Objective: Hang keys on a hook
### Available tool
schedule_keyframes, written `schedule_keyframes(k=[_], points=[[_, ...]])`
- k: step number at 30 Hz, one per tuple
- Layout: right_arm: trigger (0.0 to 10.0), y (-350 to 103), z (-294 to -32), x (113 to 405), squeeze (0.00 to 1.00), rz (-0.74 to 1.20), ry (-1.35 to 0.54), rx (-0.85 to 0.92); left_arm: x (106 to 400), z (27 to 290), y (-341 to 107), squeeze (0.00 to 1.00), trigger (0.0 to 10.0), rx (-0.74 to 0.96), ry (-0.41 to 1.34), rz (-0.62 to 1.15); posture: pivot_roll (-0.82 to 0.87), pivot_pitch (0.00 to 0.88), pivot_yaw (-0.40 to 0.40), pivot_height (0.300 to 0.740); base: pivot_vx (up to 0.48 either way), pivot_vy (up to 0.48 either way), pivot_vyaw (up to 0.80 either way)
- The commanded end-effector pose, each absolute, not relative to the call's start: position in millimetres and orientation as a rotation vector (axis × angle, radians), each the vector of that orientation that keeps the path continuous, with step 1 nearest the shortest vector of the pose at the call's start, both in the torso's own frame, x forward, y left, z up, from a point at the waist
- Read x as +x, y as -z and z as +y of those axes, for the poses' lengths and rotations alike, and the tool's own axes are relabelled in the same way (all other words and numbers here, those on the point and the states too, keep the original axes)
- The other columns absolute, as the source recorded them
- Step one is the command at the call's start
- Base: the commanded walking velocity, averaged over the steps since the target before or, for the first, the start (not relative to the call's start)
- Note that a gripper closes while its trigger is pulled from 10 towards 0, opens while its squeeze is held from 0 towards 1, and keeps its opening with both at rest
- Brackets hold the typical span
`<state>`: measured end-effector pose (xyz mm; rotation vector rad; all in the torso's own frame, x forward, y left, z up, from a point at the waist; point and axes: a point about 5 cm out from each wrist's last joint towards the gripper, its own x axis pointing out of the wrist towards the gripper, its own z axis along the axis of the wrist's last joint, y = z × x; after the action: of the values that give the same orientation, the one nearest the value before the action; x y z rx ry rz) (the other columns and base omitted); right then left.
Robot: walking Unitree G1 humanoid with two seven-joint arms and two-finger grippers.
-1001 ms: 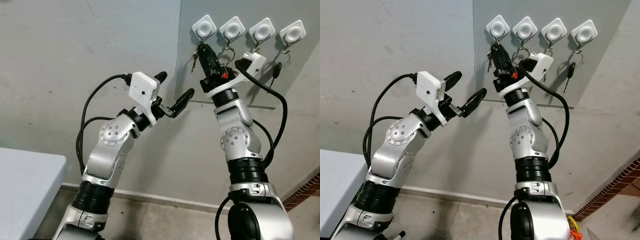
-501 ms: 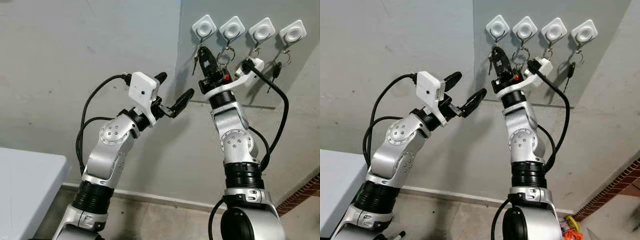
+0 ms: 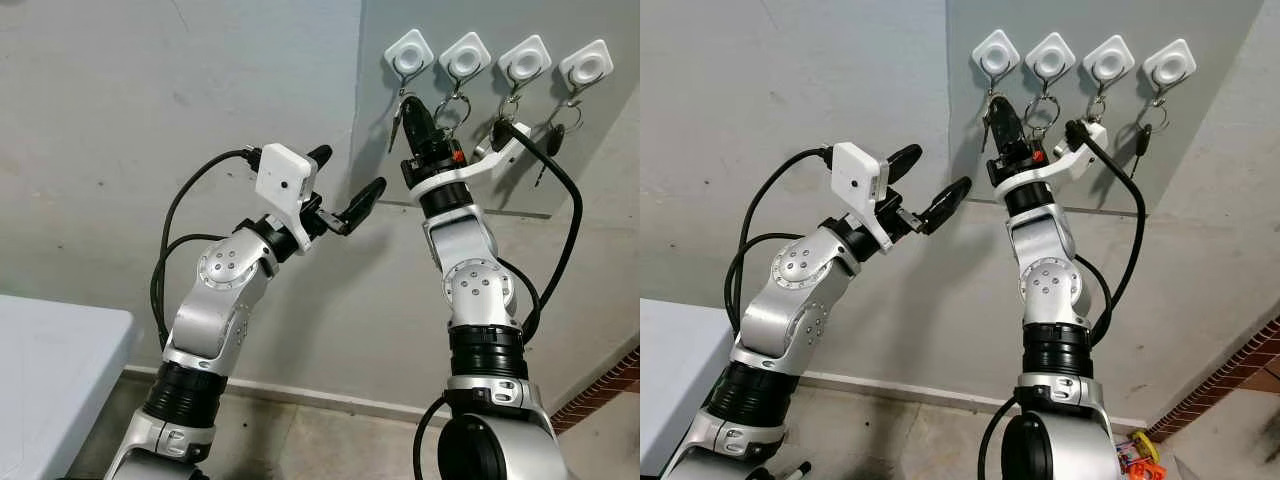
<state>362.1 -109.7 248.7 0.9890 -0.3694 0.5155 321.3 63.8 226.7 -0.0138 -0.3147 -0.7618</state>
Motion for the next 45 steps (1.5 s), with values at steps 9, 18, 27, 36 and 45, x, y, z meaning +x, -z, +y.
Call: schedule_keyframes(k=[9,18,27,36,45], points=[[10.0,-244.8,-105.1,355.5,0.00,-0.359,-0.530,0.979,320.2,65.7,-233.1,0.00,10.0,-0.016,0.756,-0.333,-0.03,0.000,0.039,0.740,0.000,0.000,0.00],[10.0,-243.2,-103.3,350.7,0.00,-0.365,-0.555,0.972,319.7,65.2,-233.2,0.00,10.0,-0.020,0.757,-0.332,-0.03,0.000,0.040,0.740,0.000,0.000,0.00],[10.0,-262.9,-98.3,353.7,0.00,-0.423,-0.613,0.963,320.4,63.9,-233.5,0.00,10.0,-0.019,0.763,-0.329,-0.03,0.000,0.043,0.740,0.000,0.000,0.00],[10.0,-272.6,-95.4,358.5,0.00,-0.444,-0.634,0.968,320.3,65.4,-233.8,0.00,10.0,-0.017,0.757,-0.330,-0.02,0.000,0.041,0.740,0.000,0.000,0.00],[10.0,-275.0,-96.1,367.4,0.00,-0.425,-0.594,1.040,320.7,65.8,-234.8,0.00,10.0,-0.019,0.753,-0.332,-0.02,0.000,0.040,0.740,0.000,0.000,0.00]])
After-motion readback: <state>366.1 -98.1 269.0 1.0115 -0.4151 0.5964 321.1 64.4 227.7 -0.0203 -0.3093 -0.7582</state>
